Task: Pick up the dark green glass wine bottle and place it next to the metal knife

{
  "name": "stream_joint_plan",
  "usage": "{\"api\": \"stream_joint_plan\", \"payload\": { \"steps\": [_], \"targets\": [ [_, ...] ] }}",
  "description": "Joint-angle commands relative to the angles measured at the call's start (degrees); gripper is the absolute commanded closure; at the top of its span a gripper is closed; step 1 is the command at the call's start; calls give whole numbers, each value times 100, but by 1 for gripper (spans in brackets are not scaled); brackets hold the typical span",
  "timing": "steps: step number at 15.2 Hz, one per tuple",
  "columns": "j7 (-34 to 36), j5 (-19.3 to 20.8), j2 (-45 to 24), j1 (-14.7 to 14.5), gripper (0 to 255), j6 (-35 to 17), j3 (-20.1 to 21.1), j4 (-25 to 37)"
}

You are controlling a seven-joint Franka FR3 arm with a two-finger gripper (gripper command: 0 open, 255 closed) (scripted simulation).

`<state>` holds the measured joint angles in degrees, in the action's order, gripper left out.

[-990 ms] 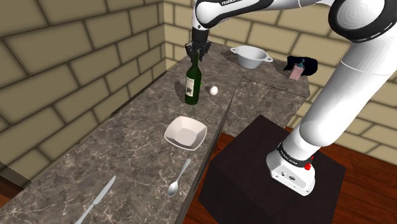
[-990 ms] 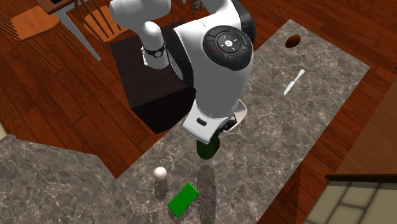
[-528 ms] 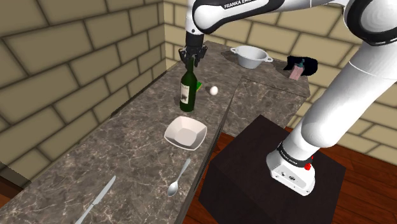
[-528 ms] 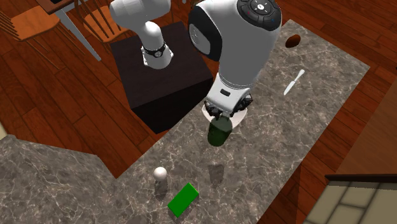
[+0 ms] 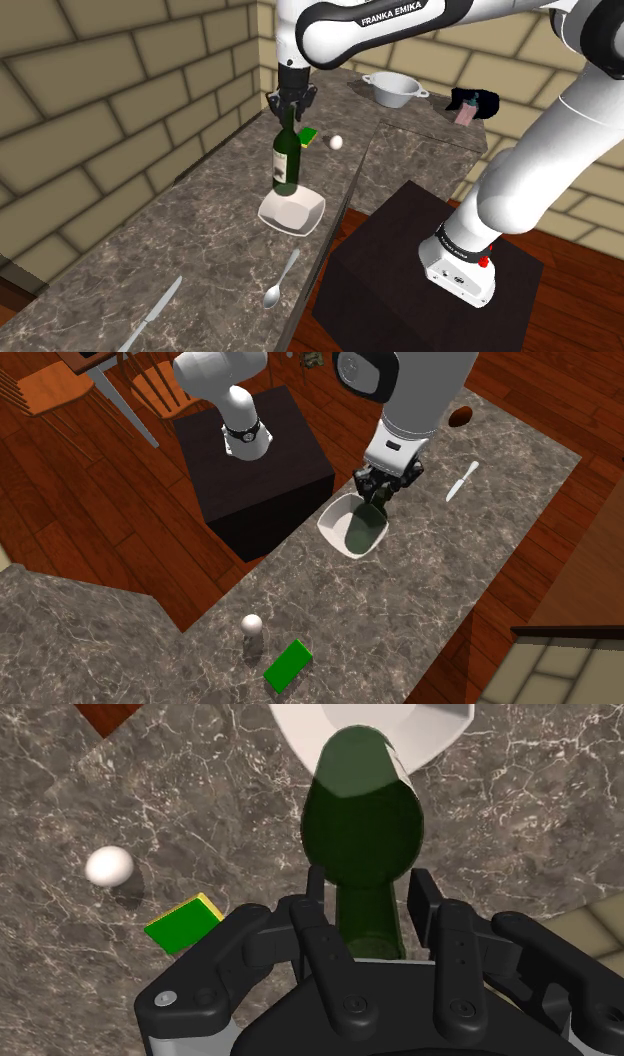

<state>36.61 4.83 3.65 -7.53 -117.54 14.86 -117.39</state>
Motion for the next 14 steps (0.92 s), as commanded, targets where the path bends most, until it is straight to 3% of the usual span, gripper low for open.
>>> {"api": "stream_joint_plan", "payload": {
  "steps": [1, 14],
  "targets": [
    [272, -6, 52, -124, 255, 27, 141, -41],
    [2157, 154, -263, -972, 255, 327, 1129, 373]
  ]
}}
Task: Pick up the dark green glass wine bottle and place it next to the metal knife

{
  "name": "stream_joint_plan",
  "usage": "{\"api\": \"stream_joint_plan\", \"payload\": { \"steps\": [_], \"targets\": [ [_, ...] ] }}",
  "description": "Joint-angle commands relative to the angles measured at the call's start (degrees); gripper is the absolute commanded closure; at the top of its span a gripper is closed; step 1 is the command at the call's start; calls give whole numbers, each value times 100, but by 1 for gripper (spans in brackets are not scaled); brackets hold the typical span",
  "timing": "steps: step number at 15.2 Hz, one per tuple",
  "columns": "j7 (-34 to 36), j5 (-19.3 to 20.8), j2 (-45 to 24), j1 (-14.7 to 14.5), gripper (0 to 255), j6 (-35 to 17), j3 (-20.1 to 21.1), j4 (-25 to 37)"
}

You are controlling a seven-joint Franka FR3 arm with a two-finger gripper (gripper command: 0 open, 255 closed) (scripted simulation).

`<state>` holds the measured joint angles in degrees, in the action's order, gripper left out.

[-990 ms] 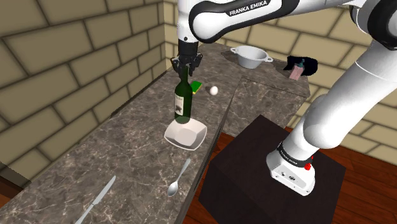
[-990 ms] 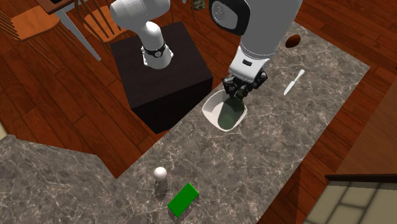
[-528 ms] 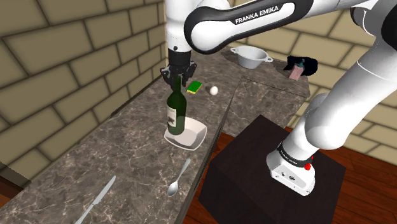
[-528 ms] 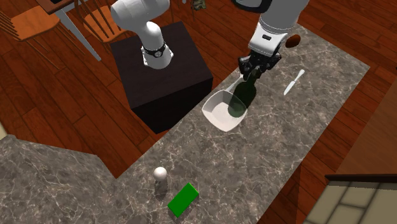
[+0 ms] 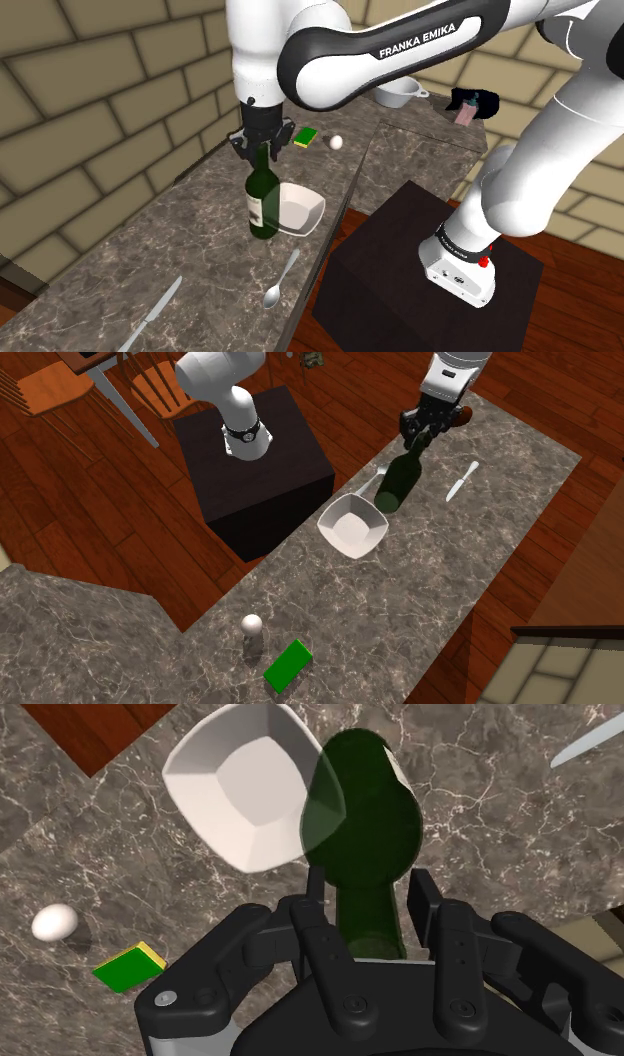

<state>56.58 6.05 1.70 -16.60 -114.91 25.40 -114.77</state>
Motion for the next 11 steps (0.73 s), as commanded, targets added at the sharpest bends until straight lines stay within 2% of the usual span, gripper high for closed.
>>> {"api": "stream_joint_plan", "payload": {
  "steps": [1, 11],
  "targets": [
    [314, 68, -137, -135, 255, 98, 149, 190],
    [1890, 664, -1185, -983, 255, 588, 763, 1375]
  ]
}}
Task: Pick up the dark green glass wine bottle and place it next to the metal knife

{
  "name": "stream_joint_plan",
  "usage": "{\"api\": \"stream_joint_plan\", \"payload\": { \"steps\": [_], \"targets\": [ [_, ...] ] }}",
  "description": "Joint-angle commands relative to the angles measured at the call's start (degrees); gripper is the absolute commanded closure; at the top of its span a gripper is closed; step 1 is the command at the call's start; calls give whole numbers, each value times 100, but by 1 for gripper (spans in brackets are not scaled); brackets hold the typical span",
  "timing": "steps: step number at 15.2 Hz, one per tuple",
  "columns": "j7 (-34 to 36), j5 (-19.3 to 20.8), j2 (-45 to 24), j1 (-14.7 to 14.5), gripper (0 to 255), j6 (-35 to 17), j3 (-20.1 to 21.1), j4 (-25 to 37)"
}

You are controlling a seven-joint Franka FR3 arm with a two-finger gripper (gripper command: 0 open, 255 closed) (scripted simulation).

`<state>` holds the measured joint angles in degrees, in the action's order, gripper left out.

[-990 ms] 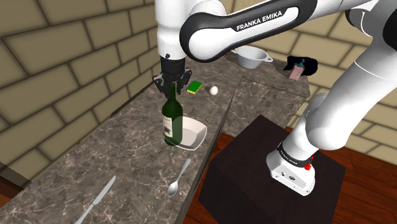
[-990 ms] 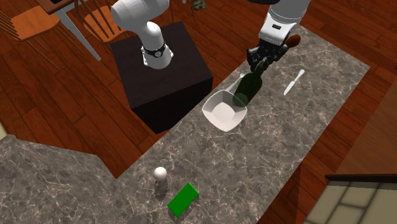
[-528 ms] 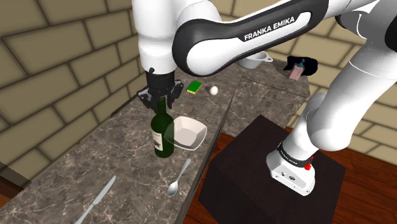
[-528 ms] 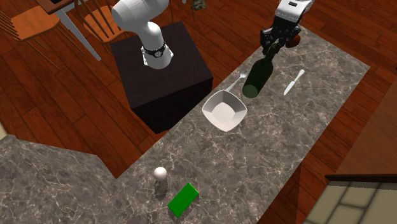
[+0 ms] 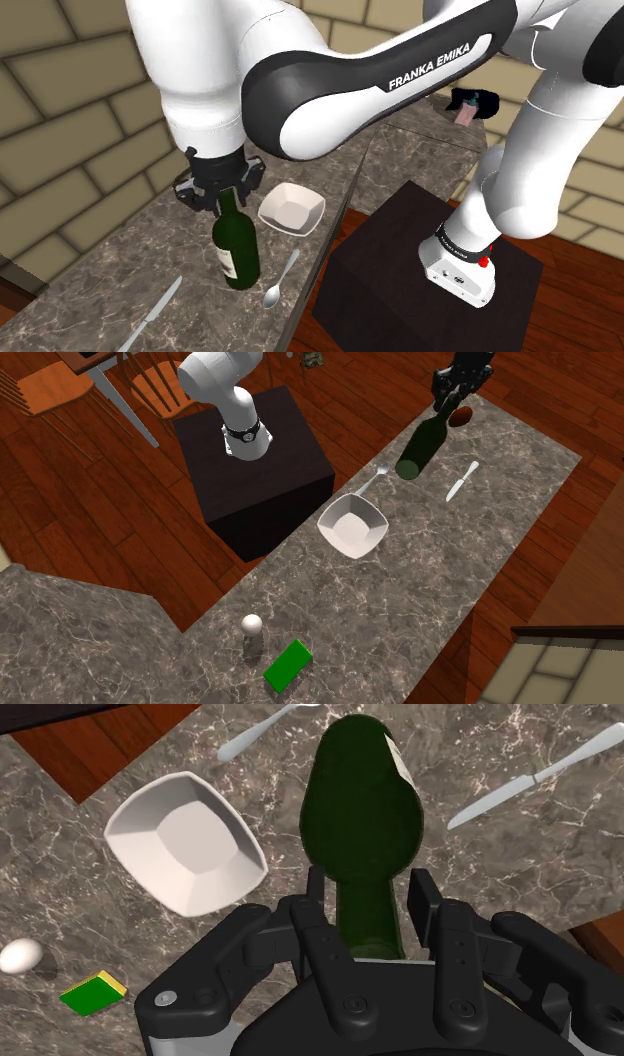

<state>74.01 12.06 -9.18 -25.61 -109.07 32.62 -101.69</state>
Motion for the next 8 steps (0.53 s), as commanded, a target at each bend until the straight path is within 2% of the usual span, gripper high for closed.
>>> {"api": "stream_joint_plan", "payload": {
  "steps": [1, 8],
  "targets": [
    [301, 143, -236, -193, 255, 73, 82, 228],
    [1265, 754, -1362, -1142, 255, 684, 225, 1640]
  ]
}}
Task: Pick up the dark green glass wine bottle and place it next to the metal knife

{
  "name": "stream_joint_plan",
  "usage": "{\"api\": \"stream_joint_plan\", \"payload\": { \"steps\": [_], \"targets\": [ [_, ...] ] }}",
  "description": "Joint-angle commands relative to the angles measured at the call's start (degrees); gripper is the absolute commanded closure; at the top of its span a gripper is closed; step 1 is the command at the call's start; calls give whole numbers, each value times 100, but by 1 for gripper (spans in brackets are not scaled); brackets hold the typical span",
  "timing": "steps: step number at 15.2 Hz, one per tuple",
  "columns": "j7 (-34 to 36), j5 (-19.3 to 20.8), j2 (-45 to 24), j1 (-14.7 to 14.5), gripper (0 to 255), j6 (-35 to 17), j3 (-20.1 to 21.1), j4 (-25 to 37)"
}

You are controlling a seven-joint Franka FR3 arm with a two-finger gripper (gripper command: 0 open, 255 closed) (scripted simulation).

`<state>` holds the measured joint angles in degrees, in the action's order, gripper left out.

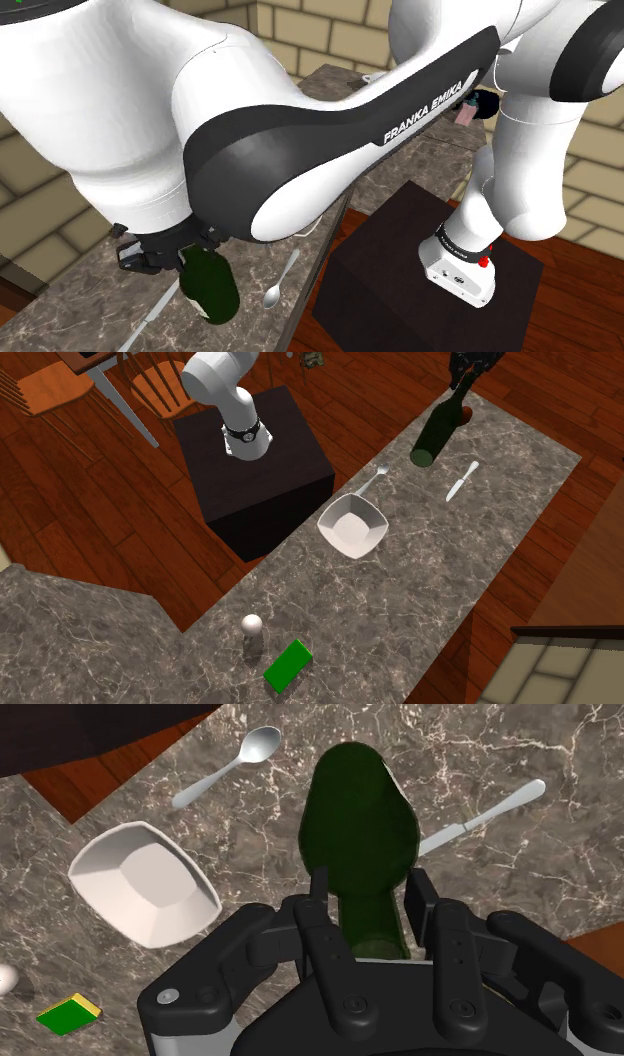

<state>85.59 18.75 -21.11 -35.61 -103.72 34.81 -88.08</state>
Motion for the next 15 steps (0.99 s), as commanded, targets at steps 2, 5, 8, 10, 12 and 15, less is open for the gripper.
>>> {"api": "stream_joint_plan", "payload": {
  "steps": [2, 5, 8, 10, 12, 15],
  "targets": [
    [330, 264, -544, -480, 255, 376, -1, 803],
    [370, 283, -562, -459, 255, 159, -23, 596],
    [415, 314, -594, -439, 255, -49, -39, 408],
    [445, 339, -622, -429, 255, -184, -52, 292],
    [477, 368, -655, -423, 255, -317, -66, 184],
    [522, 411, -707, -418, 255, -491, -89, 49]
  ]
}}
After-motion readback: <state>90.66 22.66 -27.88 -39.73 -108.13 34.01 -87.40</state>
